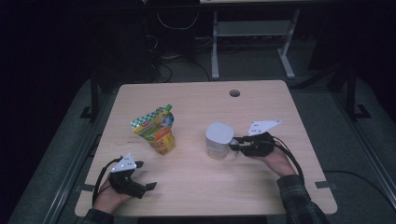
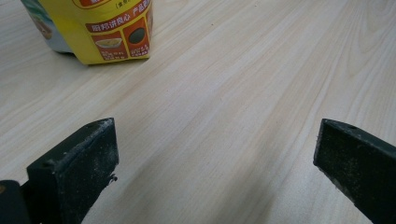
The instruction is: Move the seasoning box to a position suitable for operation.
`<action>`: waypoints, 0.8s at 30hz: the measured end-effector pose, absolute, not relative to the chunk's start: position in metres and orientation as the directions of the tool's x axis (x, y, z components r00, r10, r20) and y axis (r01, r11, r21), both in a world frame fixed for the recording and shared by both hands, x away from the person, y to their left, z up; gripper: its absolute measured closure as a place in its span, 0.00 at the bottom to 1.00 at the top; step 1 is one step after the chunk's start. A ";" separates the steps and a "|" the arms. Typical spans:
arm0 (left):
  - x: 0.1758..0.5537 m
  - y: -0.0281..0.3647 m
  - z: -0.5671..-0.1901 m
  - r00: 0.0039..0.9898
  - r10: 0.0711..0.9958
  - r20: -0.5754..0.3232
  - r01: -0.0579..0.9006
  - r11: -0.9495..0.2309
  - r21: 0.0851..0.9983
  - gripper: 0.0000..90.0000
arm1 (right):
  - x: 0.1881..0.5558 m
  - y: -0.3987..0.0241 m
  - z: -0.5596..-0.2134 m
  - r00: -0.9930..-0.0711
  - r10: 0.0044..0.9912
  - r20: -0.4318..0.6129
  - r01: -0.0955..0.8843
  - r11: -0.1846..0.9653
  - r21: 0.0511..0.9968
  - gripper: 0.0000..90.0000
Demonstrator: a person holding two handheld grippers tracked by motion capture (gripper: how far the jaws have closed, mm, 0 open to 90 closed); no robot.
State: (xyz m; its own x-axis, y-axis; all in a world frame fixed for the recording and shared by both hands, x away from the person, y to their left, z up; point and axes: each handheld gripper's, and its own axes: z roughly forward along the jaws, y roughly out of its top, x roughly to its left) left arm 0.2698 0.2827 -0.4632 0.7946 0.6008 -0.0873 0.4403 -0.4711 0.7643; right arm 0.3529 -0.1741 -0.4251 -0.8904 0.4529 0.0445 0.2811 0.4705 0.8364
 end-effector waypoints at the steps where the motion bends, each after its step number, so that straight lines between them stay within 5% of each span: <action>1: 0.270 0.283 -0.463 0.795 0.600 -0.085 0.439 -0.473 0.764 0.00 | 0.350 -0.173 -0.424 -0.889 0.455 0.043 0.282 0.472 0.835 0.76; 24: 0.268 0.283 -0.460 0.791 0.605 -0.085 0.432 -0.456 0.778 0.00 | 0.307 -0.168 -0.420 -0.907 0.421 0.027 0.248 0.481 0.841 0.76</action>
State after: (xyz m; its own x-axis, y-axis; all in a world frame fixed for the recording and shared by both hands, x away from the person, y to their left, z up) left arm 0.2683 0.2832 -0.4598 0.7914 0.6053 -0.0849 0.4324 -0.4564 0.7776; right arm 0.3069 -0.1678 -0.4203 -0.9069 0.4205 0.0269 0.2478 0.4806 0.8412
